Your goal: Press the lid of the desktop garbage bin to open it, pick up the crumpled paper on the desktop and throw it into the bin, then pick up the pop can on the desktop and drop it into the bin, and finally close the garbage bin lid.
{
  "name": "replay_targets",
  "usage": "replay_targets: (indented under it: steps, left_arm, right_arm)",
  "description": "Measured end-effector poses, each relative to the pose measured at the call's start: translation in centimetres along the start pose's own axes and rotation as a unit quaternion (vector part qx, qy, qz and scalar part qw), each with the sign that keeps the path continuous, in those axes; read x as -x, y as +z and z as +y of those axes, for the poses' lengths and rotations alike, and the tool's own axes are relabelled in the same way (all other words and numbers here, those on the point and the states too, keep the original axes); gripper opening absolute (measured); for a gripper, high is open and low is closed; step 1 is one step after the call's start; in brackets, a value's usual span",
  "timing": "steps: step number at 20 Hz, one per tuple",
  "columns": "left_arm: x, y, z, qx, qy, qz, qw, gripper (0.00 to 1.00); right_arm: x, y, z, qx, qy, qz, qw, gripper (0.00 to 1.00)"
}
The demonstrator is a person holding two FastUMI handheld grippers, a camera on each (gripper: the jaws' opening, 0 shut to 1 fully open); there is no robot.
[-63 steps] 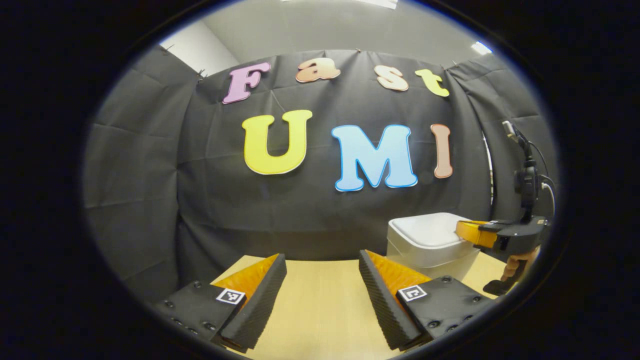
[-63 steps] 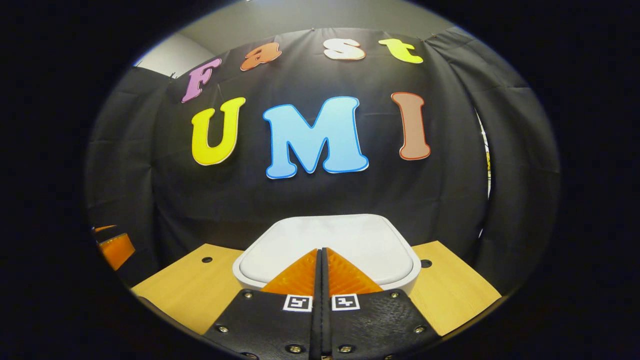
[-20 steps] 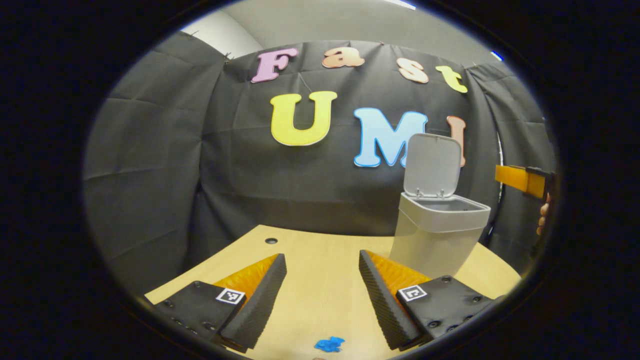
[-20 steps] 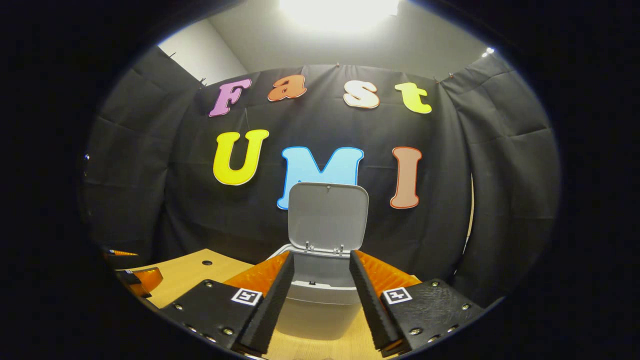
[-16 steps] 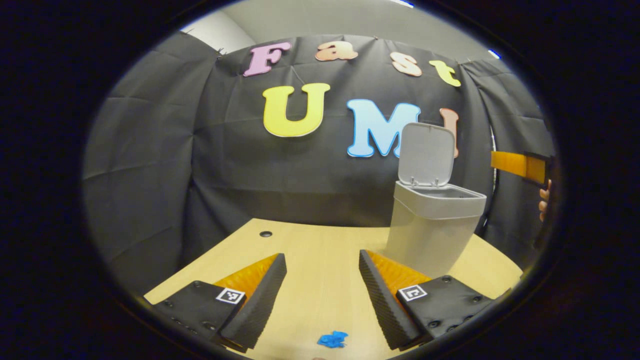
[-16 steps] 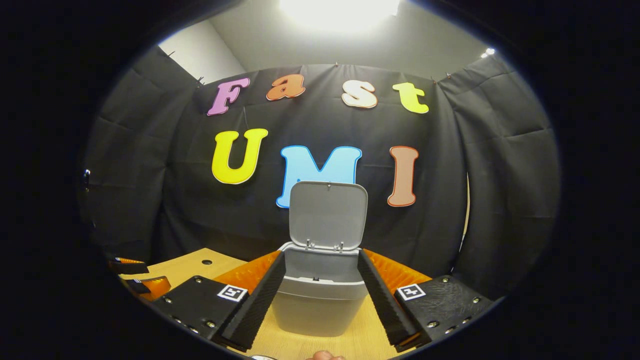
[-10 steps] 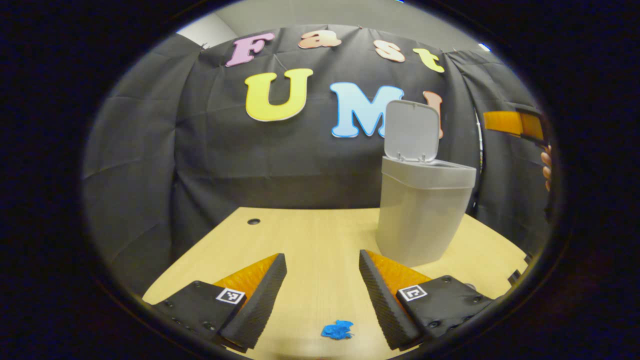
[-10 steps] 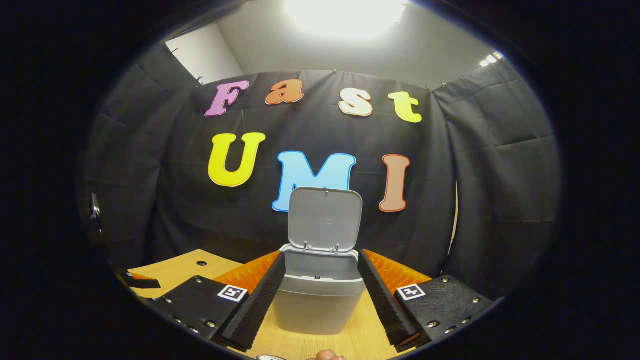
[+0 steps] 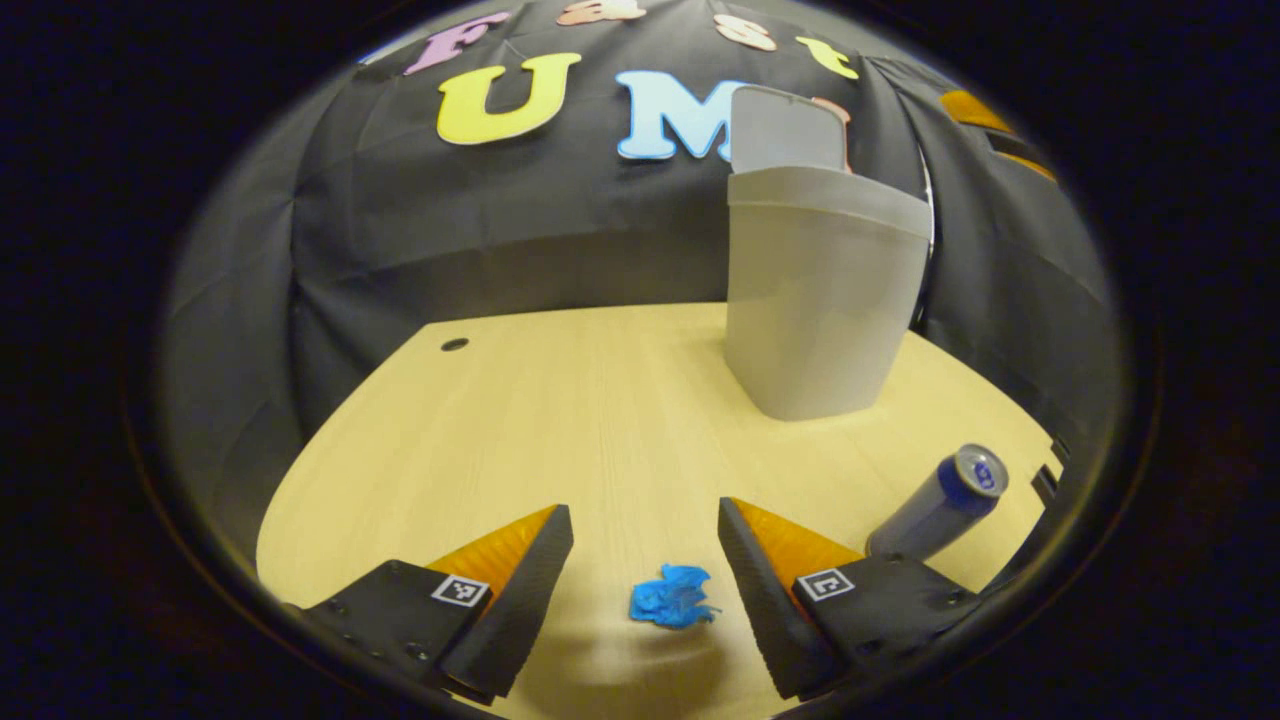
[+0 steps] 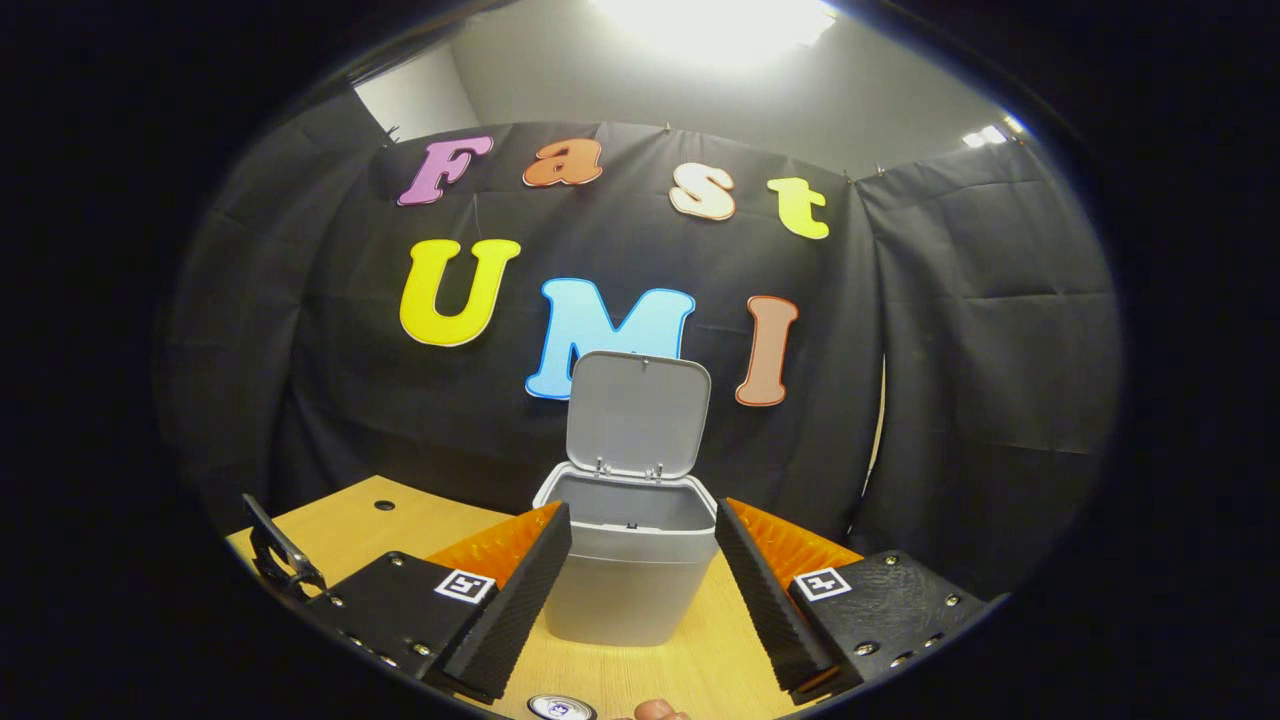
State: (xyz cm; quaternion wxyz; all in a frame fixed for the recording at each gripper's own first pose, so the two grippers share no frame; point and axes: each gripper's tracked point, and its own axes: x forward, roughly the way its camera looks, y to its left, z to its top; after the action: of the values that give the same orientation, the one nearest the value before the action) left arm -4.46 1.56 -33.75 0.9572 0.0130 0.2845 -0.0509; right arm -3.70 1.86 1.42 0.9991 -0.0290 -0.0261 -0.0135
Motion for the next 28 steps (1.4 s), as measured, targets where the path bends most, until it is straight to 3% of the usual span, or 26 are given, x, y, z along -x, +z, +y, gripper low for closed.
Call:
replay_targets:
  steps: [9, 13, 15, 16, 18, 20, 23, 28]
  left_arm:
    - [-1.5, -6.2, -1.1, -0.007, 0.006, 0.061, 0.998, 0.94]
    - [-1.6, -6.8, -1.2, -0.015, 0.019, 0.067, 0.997, 0.74]
    - [-1.6, -6.9, -1.2, -0.019, 0.022, 0.066, 0.997, 0.55]
    - [-1.6, -7.0, -1.3, -0.021, 0.021, 0.063, 0.998, 0.55]
    - [-1.5, -6.9, -1.1, -0.024, 0.025, 0.063, 0.997, 0.41]
    - [-1.7, -6.8, -0.9, -0.028, 0.028, 0.062, 0.997, 0.39]
    - [-1.6, -6.6, -0.5, -0.037, 0.035, 0.060, 0.997, 0.24]
    - [-1.6, -5.6, -0.8, -0.028, 0.040, 0.050, 0.998, 0.22]
  right_arm:
    - [-0.1, -0.5, 0.3, -0.005, 0.035, 0.009, 0.999, 0.91]
    - [0.1, -0.9, -0.5, -0.018, 0.036, 0.011, 0.999, 0.93]
    - [0.1, -1.2, -0.8, -0.027, 0.036, 0.016, 0.999, 0.93]
    - [-0.1, -1.5, -1.0, -0.029, 0.035, 0.018, 0.999, 0.93]
    - [-0.1, -1.6, -1.3, -0.028, 0.034, 0.020, 0.999, 0.93]
    - [0.0, -1.8, -1.5, -0.025, 0.035, 0.020, 0.999, 0.93]
    - [0.0, -1.8, -1.7, -0.022, 0.038, 0.019, 0.999, 0.93]
    - [0.2, -1.4, -2.5, -0.015, 0.036, 0.010, 0.999, 0.93]
